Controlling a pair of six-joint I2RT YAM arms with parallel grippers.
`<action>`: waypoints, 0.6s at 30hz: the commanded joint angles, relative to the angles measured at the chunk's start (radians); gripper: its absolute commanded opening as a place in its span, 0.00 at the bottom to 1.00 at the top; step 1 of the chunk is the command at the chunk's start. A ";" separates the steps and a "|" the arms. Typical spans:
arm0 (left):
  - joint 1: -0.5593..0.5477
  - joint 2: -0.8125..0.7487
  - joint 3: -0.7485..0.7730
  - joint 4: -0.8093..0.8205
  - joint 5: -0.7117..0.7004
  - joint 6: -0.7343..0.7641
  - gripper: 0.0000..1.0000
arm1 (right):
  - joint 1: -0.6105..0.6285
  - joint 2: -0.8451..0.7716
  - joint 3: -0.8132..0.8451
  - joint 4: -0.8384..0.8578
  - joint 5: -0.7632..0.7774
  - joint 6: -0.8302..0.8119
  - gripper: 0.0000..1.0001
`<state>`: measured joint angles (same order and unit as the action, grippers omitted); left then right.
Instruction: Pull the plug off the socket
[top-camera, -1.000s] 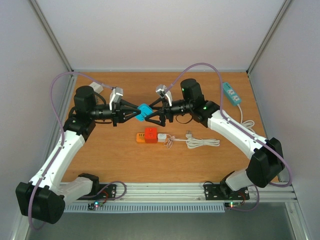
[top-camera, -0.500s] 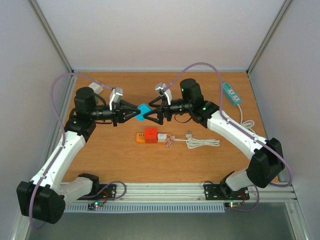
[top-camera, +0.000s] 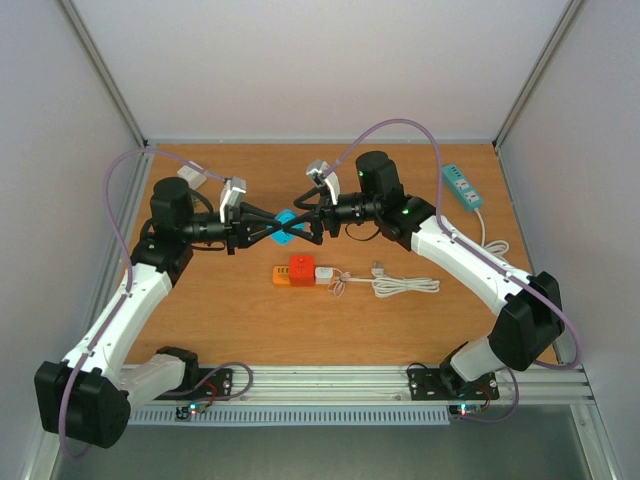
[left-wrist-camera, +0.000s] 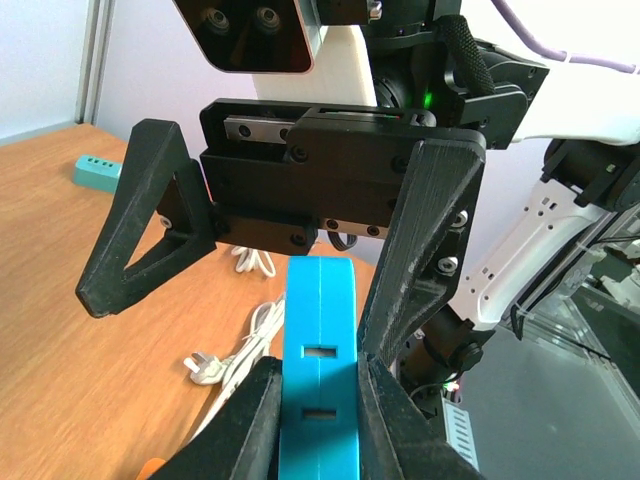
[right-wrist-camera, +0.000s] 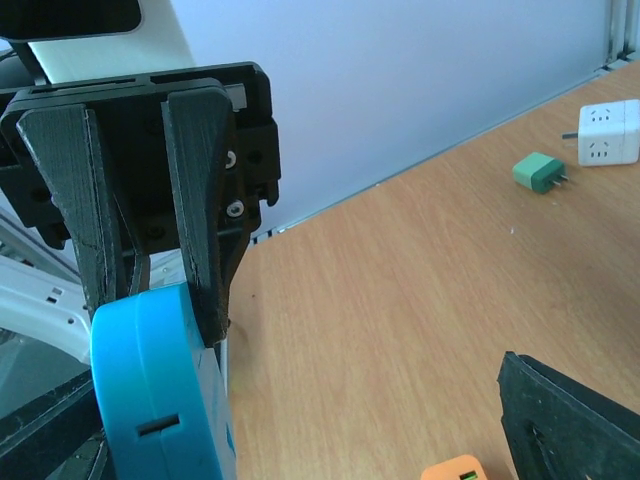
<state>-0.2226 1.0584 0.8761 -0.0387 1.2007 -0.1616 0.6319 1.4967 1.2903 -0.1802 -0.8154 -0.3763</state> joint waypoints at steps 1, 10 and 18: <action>0.006 -0.009 -0.019 0.189 0.122 -0.129 0.01 | -0.008 -0.011 0.043 -0.019 0.003 -0.056 0.98; 0.029 0.024 -0.050 0.364 0.125 -0.312 0.01 | -0.008 -0.055 0.006 -0.118 -0.159 -0.139 0.99; 0.029 0.000 -0.066 0.384 0.127 -0.333 0.01 | 0.017 -0.021 0.020 -0.075 -0.039 -0.100 0.98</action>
<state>-0.1974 1.0786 0.8242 0.2562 1.3014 -0.4629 0.6327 1.4685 1.3037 -0.2768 -0.9245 -0.4877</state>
